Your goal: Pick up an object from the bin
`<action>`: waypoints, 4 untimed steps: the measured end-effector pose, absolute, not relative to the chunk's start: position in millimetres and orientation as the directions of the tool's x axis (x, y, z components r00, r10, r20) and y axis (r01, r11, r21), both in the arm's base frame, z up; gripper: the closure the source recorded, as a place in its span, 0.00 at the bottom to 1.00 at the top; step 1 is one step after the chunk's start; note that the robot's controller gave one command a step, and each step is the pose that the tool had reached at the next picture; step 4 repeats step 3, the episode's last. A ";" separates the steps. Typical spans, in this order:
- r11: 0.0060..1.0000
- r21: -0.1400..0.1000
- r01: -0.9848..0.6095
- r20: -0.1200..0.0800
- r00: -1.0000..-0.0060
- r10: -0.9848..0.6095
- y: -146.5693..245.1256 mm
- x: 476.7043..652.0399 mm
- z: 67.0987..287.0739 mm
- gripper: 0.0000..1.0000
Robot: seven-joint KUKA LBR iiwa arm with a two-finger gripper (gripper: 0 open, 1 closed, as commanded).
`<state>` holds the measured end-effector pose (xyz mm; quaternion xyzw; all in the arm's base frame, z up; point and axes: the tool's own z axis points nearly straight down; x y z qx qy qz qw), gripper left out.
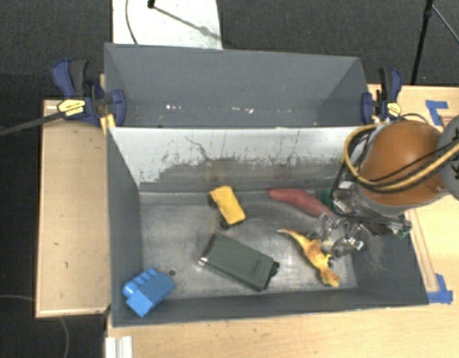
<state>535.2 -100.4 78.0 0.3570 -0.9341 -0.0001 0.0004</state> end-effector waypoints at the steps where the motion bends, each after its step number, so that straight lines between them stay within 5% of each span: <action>1: 0.772 -0.001 -0.635 -0.002 -0.772 -0.635 -96.1 491.9 187.0 1.00; 2: 0.773 0.000 -0.634 -0.002 -0.773 -0.634 -96.1 491.9 186.9 1.00; 3: 0.744 0.003 -0.668 0.000 -0.744 -0.668 -98.7 484.8 229.6 1.00; 4: 0.744 0.003 -0.668 0.000 -0.744 -0.668 -98.7 484.8 229.6 1.00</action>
Offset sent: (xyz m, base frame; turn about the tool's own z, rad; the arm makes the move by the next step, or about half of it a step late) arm 0.0000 0.0000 0.0000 0.0000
